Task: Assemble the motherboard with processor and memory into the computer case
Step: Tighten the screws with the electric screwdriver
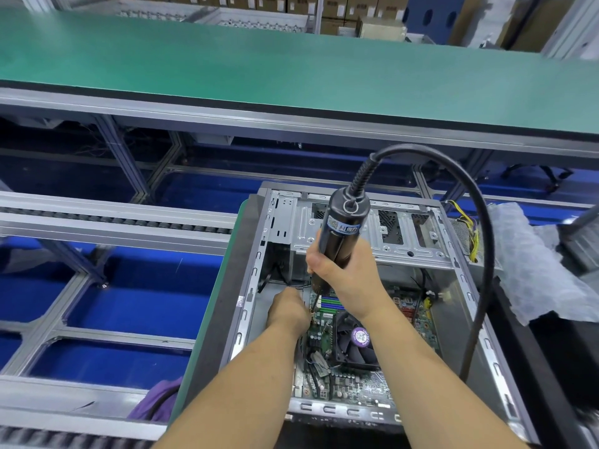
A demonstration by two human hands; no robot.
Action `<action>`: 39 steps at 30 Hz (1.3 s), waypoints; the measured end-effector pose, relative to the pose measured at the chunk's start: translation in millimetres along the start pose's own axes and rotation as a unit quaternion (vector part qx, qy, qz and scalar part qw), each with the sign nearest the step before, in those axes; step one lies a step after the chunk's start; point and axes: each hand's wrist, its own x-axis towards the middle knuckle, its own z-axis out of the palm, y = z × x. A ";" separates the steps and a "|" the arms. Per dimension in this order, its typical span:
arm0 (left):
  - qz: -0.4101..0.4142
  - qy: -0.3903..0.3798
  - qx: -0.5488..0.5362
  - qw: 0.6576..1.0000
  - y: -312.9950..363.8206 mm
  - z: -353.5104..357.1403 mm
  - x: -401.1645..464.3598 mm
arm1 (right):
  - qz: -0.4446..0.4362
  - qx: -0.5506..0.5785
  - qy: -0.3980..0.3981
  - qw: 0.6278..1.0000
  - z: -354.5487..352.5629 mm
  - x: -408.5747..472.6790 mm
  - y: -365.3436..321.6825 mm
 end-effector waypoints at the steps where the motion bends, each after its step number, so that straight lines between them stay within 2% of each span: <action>1: 0.000 -0.002 0.002 1.000 -0.2 -0.6 -0.3 | -0.001 0.003 0.000 1.000 0.2 -0.4 0.6; 9: 0.009 -0.004 0.049 0.999 2.5 -0.9 -0.8 | 0.006 0.008 0.015 1.000 0.7 0.1 2.9; 20: 0.002 -0.010 0.035 0.999 -0.3 2.8 4.4 | -0.004 -0.001 0.020 1.000 4.0 1.9 5.9; 27: -0.035 -0.021 -0.007 0.999 -3.6 7.0 10.6 | -0.015 0.026 0.031 0.999 0.7 1.5 5.9; 34: -0.100 -0.048 -0.095 0.989 -6.5 8.2 19.3 | -0.031 0.036 0.056 0.997 -4.8 1.9 6.3; 39: -0.117 -0.047 -0.082 0.989 -5.3 8.6 16.2 | -0.027 0.037 0.060 0.997 -8.0 -0.6 8.6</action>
